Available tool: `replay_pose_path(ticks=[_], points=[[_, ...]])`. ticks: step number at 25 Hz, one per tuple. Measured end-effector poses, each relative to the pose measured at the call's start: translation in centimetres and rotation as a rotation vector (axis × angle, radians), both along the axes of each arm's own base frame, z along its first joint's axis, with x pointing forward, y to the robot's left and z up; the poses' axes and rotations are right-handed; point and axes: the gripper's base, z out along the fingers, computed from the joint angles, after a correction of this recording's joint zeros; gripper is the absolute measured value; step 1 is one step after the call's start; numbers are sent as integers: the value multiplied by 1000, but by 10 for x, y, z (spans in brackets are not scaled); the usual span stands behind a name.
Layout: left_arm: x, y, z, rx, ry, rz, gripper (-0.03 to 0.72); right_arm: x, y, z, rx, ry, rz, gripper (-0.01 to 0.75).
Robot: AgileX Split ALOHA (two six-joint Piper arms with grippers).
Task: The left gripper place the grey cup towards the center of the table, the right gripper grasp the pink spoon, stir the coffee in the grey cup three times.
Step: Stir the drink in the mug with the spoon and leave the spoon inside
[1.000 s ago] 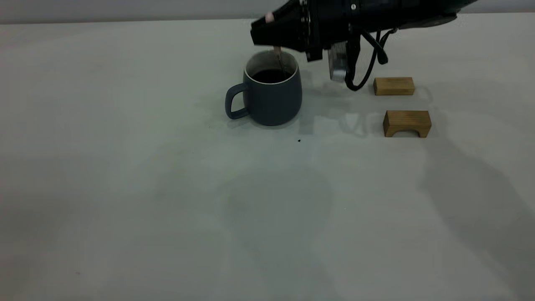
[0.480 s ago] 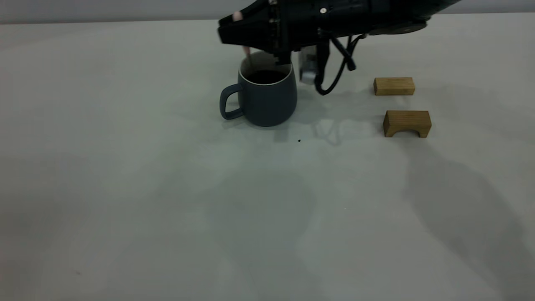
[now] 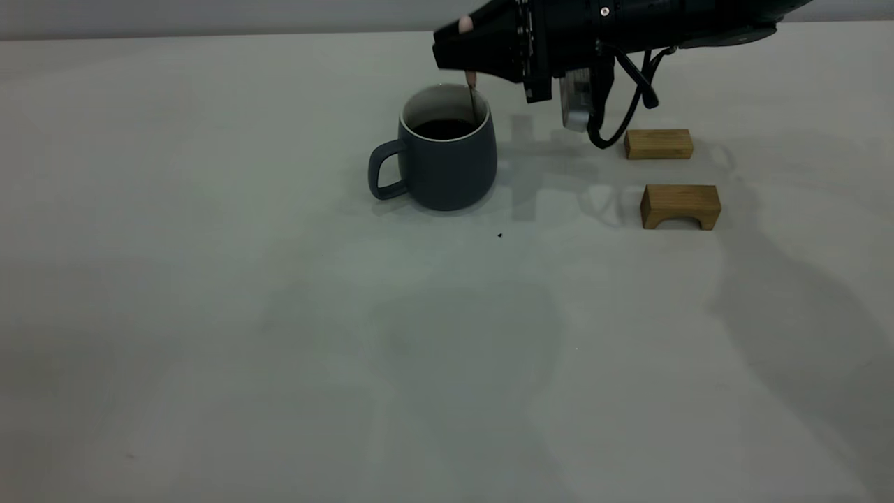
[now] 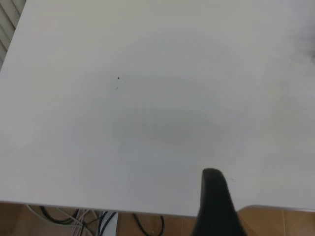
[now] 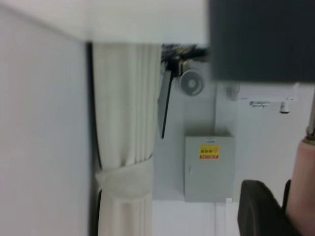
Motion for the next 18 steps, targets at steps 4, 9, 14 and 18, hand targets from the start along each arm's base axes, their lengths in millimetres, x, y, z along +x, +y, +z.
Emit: replay_pose_path(ticks=[4,9,14,18], points=[[0,0,0,0,0,0,567,-3,2,-2,-11,72,12,112],[0,0,0,0,0,0,567,-11,28,1,18,90,31,112],[0,0,0,0,0,0,567,-16,51,6,76,32,34,112],[0,0,0,0,0,0,567,-10,40,7,66,-73,26,112]])
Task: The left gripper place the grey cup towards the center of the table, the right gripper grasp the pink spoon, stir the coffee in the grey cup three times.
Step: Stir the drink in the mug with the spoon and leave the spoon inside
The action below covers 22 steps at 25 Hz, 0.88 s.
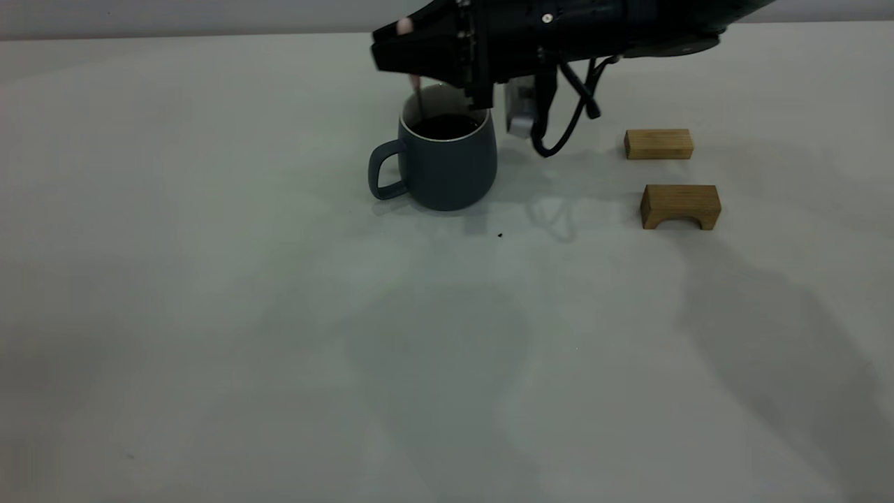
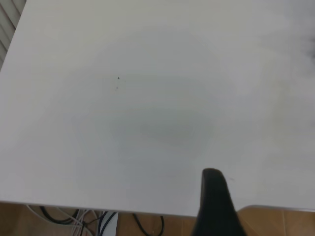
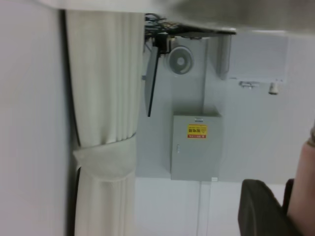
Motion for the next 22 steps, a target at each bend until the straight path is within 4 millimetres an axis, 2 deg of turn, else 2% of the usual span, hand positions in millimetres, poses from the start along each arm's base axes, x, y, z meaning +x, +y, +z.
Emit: replay_pose_path(ticks=[7,13,22], points=[[0,0,0,0,0,0,567,11,-28,-1,-19,-30,-45,112],[0,0,0,0,0,0,567,7,-30,-6,-63,46,-10,112],[0,0,0,0,0,0,567,4,-31,-9,-93,45,28,112]])
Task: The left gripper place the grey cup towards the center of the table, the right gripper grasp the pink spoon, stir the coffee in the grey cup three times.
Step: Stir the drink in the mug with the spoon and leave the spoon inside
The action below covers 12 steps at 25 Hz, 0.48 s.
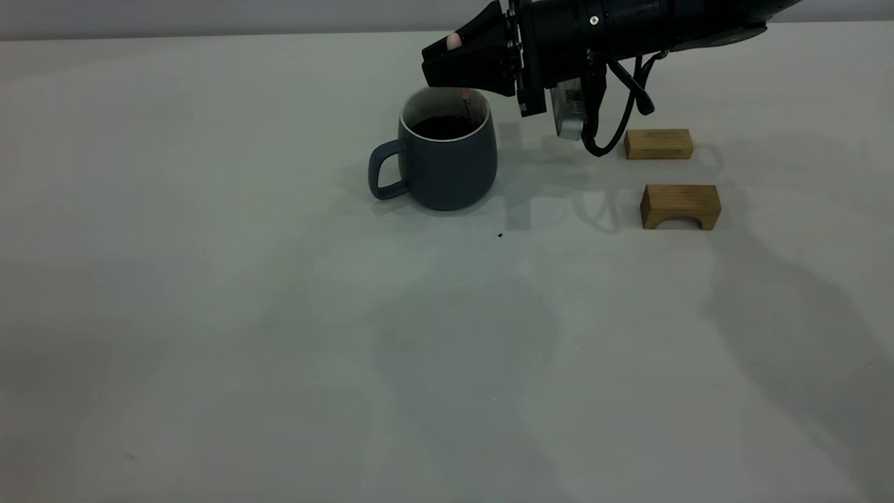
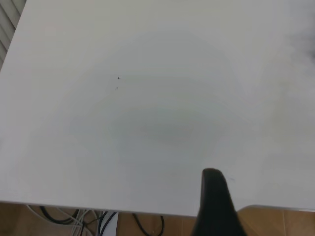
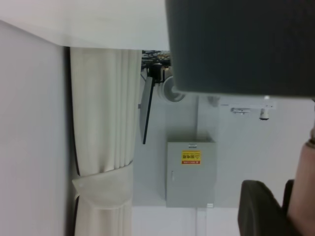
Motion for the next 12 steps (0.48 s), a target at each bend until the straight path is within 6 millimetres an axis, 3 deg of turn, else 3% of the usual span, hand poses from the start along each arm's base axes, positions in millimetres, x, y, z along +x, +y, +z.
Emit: replay_pose_path(ticks=[7,9,12], points=[[0,0,0,0,0,0,567,-1,0,0,-10,-6,17,146],[0,0,0,0,0,0,567,-2,0,0,-30,-16,30,226],[0,0,0,0,0,0,567,-2,-1,7,-63,-81,68,412]])
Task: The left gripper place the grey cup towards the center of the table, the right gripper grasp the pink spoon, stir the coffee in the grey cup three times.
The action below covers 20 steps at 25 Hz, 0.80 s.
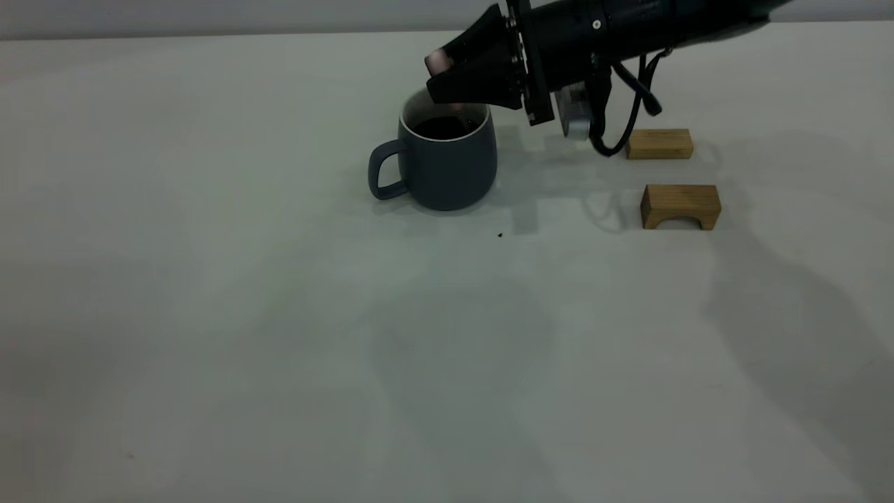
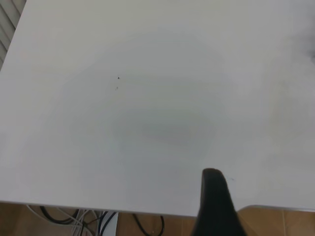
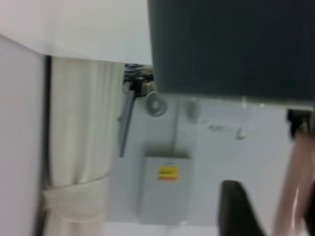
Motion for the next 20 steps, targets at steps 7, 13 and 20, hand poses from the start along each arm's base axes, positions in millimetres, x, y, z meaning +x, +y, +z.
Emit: replay_pose_path(ticks=[7,13,20], points=[[0,0,0,0,0,0,567,2,-1,41,-74,-390,171,650],[0,0,0,0,0,0,567,-4,-8,117,-237,-1072,553,535],[0,0,0,0,0,0,567,-32,-30,237,-474,-1674,986,336]])
